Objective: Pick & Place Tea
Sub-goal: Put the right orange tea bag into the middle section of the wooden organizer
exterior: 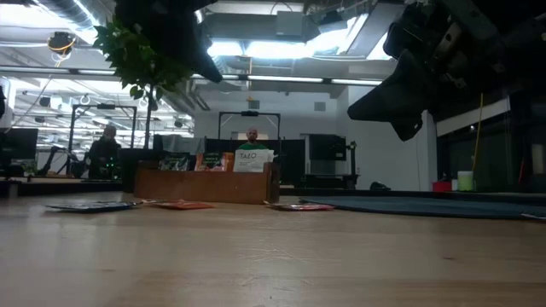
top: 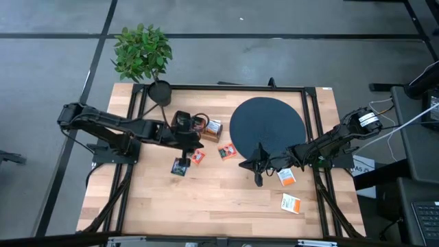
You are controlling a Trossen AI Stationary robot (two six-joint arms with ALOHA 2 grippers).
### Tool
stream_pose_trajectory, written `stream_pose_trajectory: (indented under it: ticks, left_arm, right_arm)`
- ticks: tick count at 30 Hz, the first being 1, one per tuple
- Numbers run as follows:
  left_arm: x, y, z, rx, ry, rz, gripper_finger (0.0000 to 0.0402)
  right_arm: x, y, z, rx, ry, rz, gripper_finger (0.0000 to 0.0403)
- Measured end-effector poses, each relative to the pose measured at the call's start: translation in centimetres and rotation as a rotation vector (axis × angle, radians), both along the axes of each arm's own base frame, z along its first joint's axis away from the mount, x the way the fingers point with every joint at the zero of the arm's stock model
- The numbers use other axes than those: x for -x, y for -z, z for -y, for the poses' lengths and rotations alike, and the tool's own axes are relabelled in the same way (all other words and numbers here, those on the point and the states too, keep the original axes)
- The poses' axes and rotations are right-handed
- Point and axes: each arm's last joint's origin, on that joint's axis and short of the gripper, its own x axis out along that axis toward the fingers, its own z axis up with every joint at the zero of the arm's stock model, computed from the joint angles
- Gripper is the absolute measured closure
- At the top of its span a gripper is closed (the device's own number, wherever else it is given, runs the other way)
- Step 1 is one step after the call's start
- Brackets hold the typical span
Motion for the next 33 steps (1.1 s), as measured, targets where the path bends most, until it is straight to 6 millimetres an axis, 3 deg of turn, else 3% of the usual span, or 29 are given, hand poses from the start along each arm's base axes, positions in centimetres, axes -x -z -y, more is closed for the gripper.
stream_pose_trajectory:
  ticks: [3,7,11,18,33]
  left_arm:
    - [0.0,1.0,0.5,0.08,-0.036,0.041,0.0399]
    - [0.0,1.8,1.2,0.193,-0.071,0.098,0.0393]
    - [0.2,2.6,1.6,0.254,-0.094,0.126,0.0386]
    - [-0.3,2.7,2.0,0.347,-0.156,0.163,0.0387]
    - [-3.0,6.6,2.8,0.401,-0.212,0.109,0.0399]
  right_arm:
    - [-0.1,0.1,0.5,-0.006,0.021,-0.016,0.0391]
    - [-0.9,0.3,1.6,0.022,0.069,-0.174,0.0391]
    - [-2.1,-0.8,2.8,0.071,0.074,-0.301,0.0391]
    - [-3.6,-2.0,5.4,0.129,0.025,-0.329,0.0398]
    - [-5.2,2.0,8.4,0.161,-0.027,-0.414,0.0399]
